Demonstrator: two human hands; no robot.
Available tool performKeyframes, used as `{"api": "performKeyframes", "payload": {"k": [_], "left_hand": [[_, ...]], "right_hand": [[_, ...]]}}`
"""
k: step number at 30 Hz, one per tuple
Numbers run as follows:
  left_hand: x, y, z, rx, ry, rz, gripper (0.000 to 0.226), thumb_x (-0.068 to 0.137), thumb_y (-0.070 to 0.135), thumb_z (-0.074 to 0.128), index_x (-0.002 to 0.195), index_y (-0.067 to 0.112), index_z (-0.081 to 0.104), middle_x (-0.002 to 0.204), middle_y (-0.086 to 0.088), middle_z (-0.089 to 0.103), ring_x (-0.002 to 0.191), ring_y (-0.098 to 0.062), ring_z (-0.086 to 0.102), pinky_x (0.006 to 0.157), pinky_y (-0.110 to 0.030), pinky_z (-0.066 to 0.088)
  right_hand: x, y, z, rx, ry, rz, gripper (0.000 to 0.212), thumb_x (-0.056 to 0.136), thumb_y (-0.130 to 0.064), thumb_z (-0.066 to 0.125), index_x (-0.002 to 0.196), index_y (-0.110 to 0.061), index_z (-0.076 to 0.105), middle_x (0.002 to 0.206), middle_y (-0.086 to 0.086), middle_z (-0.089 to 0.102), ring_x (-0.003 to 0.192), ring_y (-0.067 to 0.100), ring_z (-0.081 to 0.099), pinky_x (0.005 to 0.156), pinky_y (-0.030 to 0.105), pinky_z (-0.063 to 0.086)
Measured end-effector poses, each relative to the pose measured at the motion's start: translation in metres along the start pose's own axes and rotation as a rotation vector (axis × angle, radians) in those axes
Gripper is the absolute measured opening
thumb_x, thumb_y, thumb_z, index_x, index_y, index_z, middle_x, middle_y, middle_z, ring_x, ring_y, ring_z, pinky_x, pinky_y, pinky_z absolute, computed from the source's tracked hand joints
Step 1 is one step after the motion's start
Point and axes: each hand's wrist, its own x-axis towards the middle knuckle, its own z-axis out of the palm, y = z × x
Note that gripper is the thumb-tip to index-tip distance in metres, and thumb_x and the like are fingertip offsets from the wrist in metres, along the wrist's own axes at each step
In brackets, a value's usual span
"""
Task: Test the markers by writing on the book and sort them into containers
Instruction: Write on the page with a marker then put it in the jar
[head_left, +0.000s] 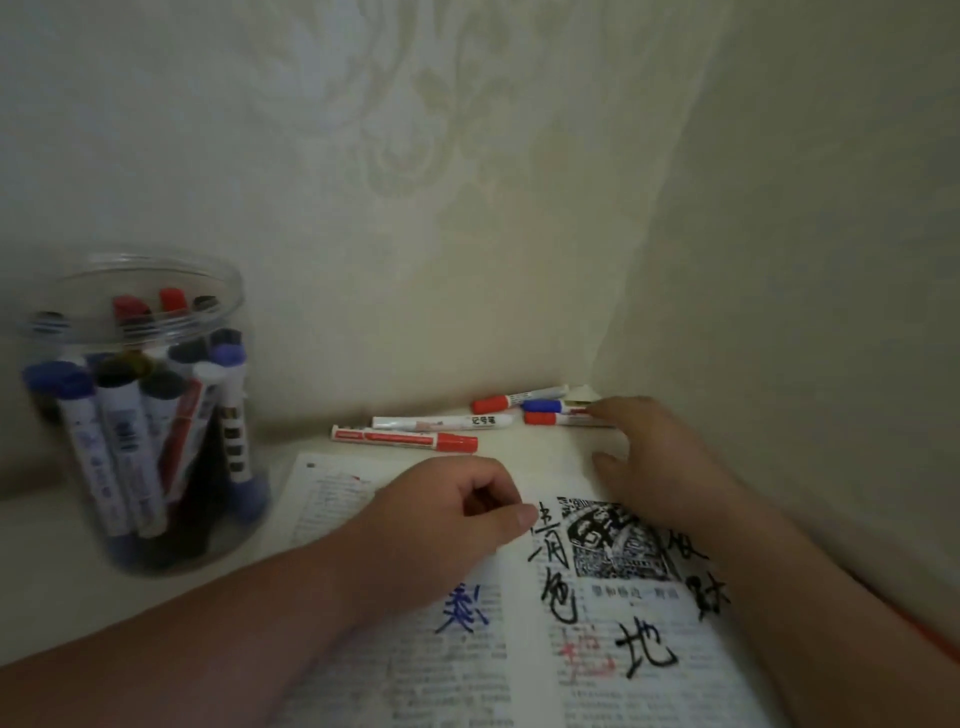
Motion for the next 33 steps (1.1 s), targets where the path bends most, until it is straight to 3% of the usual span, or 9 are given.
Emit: {"api": "performKeyframes", "payload": {"k": [5,8,11,15,18,21,24,29,33], "left_hand": [[0.0,-0.001,0.002,0.031,-0.019,0.024,0.018,0.08,0.05,0.072,0.079,0.032,0.07,0.065,0.011,0.062,0.062,-0.005,0.054,0.065,-0.032,0.046],[0.001,-0.001,0.002,0.015,-0.01,0.02,0.02,0.078,0.052,0.069,0.079,0.032,0.071,0.066,0.011,0.063,0.063,-0.006,0.055,0.067,-0.035,0.047],[0.002,-0.003,0.003,0.043,0.001,0.019,0.012,0.088,0.039,0.073,0.078,0.032,0.071,0.065,0.012,0.063,0.062,-0.004,0.054,0.065,-0.032,0.047],[-0.002,0.001,0.004,-0.006,0.027,0.062,0.015,0.082,0.039,0.074,0.075,0.027,0.071,0.063,0.003,0.062,0.059,-0.006,0.053,0.061,-0.028,0.043],[-0.002,0.005,0.001,-0.217,0.279,0.093,0.024,0.084,0.023,0.077,0.063,0.015,0.068,0.055,-0.008,0.057,0.055,-0.014,0.05,0.057,-0.027,0.043],[0.007,-0.001,-0.011,-0.57,0.54,-0.002,0.033,0.081,0.026,0.072,0.054,0.012,0.06,0.053,-0.013,0.047,0.052,-0.025,0.041,0.058,-0.039,0.035],[0.014,-0.002,-0.015,-0.796,0.628,-0.11,0.043,0.091,0.021,0.063,0.049,0.016,0.059,0.05,-0.009,0.044,0.042,-0.022,0.039,0.054,-0.036,0.031],[0.013,-0.003,-0.013,-0.716,0.626,-0.099,0.046,0.096,0.018,0.059,0.05,0.014,0.059,0.048,-0.01,0.043,0.042,-0.022,0.038,0.053,-0.036,0.033],[0.008,0.003,-0.007,-0.459,0.54,-0.074,0.042,0.096,0.019,0.061,0.055,0.011,0.06,0.049,-0.009,0.048,0.046,-0.02,0.042,0.05,-0.03,0.037]], "right_hand": [[0.004,0.007,0.008,-0.053,-0.063,-0.103,0.045,0.088,-0.018,0.053,0.132,-0.023,0.058,0.134,0.002,0.06,0.116,0.024,0.056,0.099,0.036,0.047],[0.007,0.011,0.011,-0.096,-0.026,-0.103,0.041,0.088,-0.018,0.051,0.127,-0.024,0.06,0.123,0.0,0.059,0.112,0.022,0.053,0.095,0.031,0.044],[0.008,0.009,0.014,-0.094,0.016,-0.142,0.041,0.089,-0.022,0.053,0.13,-0.025,0.061,0.123,-0.002,0.057,0.117,0.022,0.048,0.103,0.039,0.041],[-0.003,-0.016,0.018,0.078,-0.021,-0.36,0.041,0.087,-0.038,0.05,0.123,-0.025,0.065,0.129,-0.007,0.062,0.122,0.019,0.051,0.106,0.047,0.039],[-0.014,-0.042,0.026,0.065,-0.163,-0.496,0.042,0.097,-0.045,0.042,0.137,-0.035,0.052,0.153,-0.01,0.041,0.143,0.014,0.03,0.115,0.044,0.027],[-0.013,-0.057,0.035,-0.02,-0.214,-0.509,0.044,0.106,-0.046,0.032,0.149,-0.043,0.037,0.166,-0.011,0.017,0.152,0.01,0.008,0.12,0.042,0.014],[-0.008,-0.062,0.035,-0.079,-0.242,-0.459,0.048,0.105,-0.052,0.027,0.153,-0.042,0.031,0.165,-0.015,0.017,0.148,0.008,0.01,0.116,0.04,0.013],[-0.007,-0.053,0.029,0.017,-0.105,-0.513,0.041,0.097,-0.054,0.044,0.127,-0.035,0.065,0.131,-0.013,0.054,0.123,0.011,0.041,0.105,0.041,0.033],[-0.011,-0.041,0.017,0.514,0.135,-0.442,0.004,0.085,-0.024,0.075,0.086,-0.024,0.079,0.092,-0.01,0.069,0.085,0.005,0.059,0.077,0.025,0.046]]}}
